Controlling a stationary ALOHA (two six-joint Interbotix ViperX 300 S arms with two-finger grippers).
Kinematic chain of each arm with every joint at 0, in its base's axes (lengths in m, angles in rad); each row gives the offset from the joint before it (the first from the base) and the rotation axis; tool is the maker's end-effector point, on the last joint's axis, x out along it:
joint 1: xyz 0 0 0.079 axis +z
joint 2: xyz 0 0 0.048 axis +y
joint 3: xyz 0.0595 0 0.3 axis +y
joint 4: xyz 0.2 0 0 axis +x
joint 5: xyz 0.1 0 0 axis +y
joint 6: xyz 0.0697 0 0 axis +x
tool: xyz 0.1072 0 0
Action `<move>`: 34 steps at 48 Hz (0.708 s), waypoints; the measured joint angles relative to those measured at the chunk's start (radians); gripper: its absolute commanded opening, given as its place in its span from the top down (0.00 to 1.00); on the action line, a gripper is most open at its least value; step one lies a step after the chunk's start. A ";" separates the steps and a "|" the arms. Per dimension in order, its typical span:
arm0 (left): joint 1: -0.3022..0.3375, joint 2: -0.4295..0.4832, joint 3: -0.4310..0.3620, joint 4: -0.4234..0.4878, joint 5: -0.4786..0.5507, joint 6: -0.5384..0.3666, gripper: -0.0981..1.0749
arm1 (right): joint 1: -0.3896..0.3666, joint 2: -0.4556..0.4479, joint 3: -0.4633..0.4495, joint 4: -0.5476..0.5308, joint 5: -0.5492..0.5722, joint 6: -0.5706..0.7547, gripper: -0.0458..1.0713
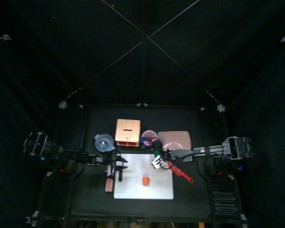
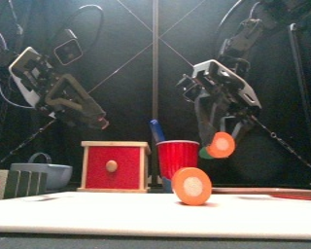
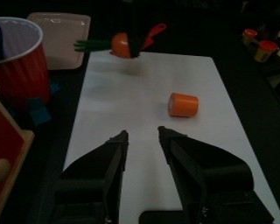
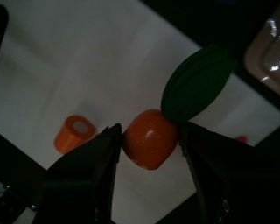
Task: Drop carrot top in plate
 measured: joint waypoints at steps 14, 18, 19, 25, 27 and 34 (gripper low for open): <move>0.005 0.000 -0.002 0.000 0.000 -0.002 0.28 | -0.161 0.014 0.058 -0.101 -0.071 -0.005 0.39; 0.006 0.000 0.000 0.000 0.000 -0.002 0.28 | -0.193 0.044 0.064 -0.123 -0.097 -0.003 0.35; 0.006 0.000 0.000 0.000 0.000 0.000 0.28 | -0.199 0.049 0.066 -0.127 -0.100 -0.003 0.33; 0.006 0.000 -0.002 0.000 0.000 0.000 0.28 | -0.222 0.089 0.074 -0.141 -0.112 -0.002 0.26; 0.006 0.000 -0.002 0.000 0.000 0.000 0.28 | -0.225 0.095 0.077 -0.141 -0.114 -0.002 0.24; 0.006 0.000 -0.002 0.000 0.000 0.000 0.28 | -0.227 0.098 0.083 -0.147 -0.117 -0.003 0.18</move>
